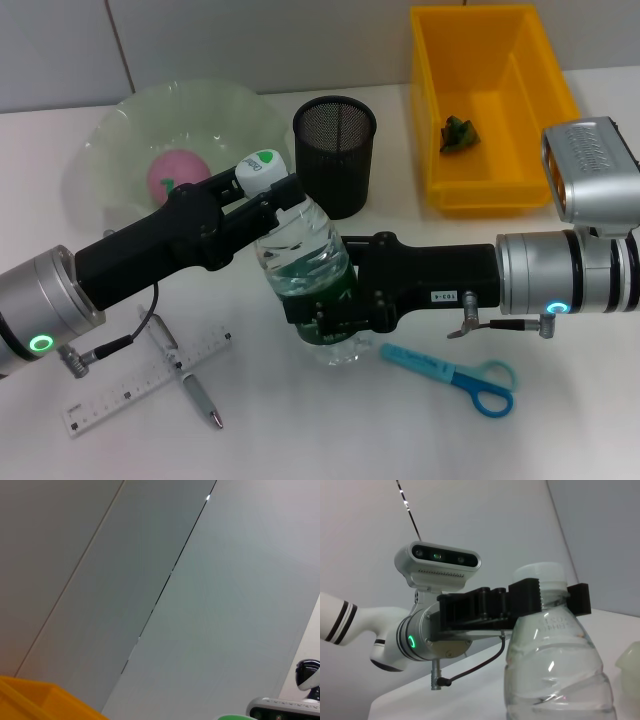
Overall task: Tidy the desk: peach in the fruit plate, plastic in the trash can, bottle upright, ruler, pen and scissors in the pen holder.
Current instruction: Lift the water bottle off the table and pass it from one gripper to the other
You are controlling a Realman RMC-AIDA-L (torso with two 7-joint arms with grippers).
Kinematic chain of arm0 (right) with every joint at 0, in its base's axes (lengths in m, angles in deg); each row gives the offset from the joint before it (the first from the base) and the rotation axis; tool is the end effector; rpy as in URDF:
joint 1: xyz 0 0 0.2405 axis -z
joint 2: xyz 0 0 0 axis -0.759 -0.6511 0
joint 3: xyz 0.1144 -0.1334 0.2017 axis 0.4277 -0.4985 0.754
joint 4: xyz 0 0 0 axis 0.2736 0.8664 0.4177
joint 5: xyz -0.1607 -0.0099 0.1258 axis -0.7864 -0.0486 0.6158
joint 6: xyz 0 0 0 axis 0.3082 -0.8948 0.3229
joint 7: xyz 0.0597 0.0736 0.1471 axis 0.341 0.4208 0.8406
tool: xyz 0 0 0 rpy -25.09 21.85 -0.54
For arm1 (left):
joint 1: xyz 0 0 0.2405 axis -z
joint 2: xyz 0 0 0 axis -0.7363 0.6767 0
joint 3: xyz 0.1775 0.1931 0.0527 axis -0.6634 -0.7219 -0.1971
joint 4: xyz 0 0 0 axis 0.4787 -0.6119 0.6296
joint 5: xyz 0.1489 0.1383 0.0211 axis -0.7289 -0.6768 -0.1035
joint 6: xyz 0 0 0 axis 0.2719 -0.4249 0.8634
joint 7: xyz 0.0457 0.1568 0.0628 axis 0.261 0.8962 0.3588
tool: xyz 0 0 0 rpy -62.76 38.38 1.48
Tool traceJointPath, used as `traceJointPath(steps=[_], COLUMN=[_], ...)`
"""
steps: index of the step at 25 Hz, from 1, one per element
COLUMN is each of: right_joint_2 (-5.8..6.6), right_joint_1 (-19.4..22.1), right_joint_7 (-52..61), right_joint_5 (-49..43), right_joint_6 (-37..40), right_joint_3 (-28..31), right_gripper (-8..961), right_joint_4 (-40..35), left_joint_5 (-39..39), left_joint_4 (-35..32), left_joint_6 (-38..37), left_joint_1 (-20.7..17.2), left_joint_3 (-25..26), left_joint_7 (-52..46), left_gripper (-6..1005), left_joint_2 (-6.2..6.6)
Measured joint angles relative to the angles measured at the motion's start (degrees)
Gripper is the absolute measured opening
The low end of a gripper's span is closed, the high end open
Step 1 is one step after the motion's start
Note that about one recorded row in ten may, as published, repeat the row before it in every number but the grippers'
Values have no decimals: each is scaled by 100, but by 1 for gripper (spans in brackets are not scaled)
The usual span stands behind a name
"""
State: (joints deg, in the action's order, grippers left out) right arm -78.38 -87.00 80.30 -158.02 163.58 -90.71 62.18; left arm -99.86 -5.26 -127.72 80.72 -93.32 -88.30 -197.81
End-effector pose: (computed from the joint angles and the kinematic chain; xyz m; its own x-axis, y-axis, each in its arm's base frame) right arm 0.2064 0.3300 -0.0925 0.7468 -0.3367 -0.5736 -0.3777 -0.9245 0.0509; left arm -0.1998 0.3243 -0.0592 0.4231 0.3560 0.8332 0.4981 -0.8596 0.1143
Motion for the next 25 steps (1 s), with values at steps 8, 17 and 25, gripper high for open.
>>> traceJointPath(steps=[8, 17, 25], right_joint_2=[6, 8, 6], right_joint_1=[12, 37, 41], right_joint_7=[-31, -23, -19], right_joint_5=[4, -8, -11], right_joint_6=[9, 15, 15], right_joint_3=[-8, -12, -12], right_gripper=[758, 758, 763], right_joint_4=[-6, -127, -178], left_joint_5=[-10, 2, 20], left_joint_4=[9, 18, 24], left_joint_6=[0, 0, -2], left_joint_1=[6, 17, 4], left_joint_3=[14, 26, 29], left_joint_7=[-7, -20, -24], left_gripper=[430, 430, 430], left_joint_2=[-1, 0, 0])
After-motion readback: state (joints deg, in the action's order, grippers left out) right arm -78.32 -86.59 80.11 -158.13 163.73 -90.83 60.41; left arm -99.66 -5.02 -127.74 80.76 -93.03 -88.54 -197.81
